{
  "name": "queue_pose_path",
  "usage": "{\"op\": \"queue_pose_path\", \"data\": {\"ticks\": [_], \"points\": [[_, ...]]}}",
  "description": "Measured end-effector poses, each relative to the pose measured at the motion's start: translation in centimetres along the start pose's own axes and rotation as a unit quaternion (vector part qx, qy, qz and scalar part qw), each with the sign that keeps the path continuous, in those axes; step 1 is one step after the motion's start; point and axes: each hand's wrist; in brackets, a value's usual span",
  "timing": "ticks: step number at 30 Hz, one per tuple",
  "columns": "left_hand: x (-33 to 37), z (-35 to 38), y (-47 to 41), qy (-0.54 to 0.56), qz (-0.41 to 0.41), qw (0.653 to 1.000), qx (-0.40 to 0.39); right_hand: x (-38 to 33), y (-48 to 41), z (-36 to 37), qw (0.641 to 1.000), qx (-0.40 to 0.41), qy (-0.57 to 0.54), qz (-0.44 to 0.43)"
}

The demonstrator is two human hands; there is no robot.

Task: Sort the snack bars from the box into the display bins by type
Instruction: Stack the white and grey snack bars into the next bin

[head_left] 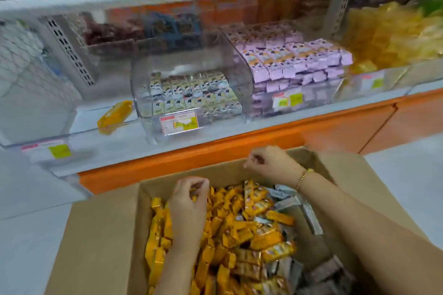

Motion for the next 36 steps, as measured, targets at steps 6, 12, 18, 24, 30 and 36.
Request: {"op": "queue_pose_path", "data": {"ticks": [6, 12, 18, 24, 30, 36], "points": [[-4.1, 8.6, 8.7, -0.11, -0.167, 0.948, -0.246, 14.3, 8.3, 8.2, 0.947, -0.234, 0.11, 0.192], [-6.1, 13.2, 15.5, -0.285, -0.013, 0.827, -0.485, 17.1, 13.1, 12.1, 0.893, -0.353, -0.047, 0.274], [-6.2, 11.5, 16.6, -0.386, 0.133, 0.789, -0.46, 16.9, 12.6, 16.6, 0.907, -0.225, -0.169, 0.315], [-6.9, 9.5, 15.9, -0.422, 0.106, 0.794, -0.425, 15.5, 11.9, 19.4, 0.924, -0.169, -0.158, 0.304], [-6.3, 8.1, 15.2, -0.435, 0.089, 0.787, -0.43, 14.8, 10.8, 19.8, 0.899, -0.096, -0.217, 0.368], [-6.0, 7.6, 16.4, -0.39, 0.035, 0.807, -0.441, 13.6, 10.2, 19.6, 0.904, -0.163, -0.168, 0.358]]}}
Point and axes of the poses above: each hand's wrist, its own y-axis away from the middle knuckle, its own z-axis out of the palm, x = y × z, and after that the axes turned 3 degrees about -z, right-handed
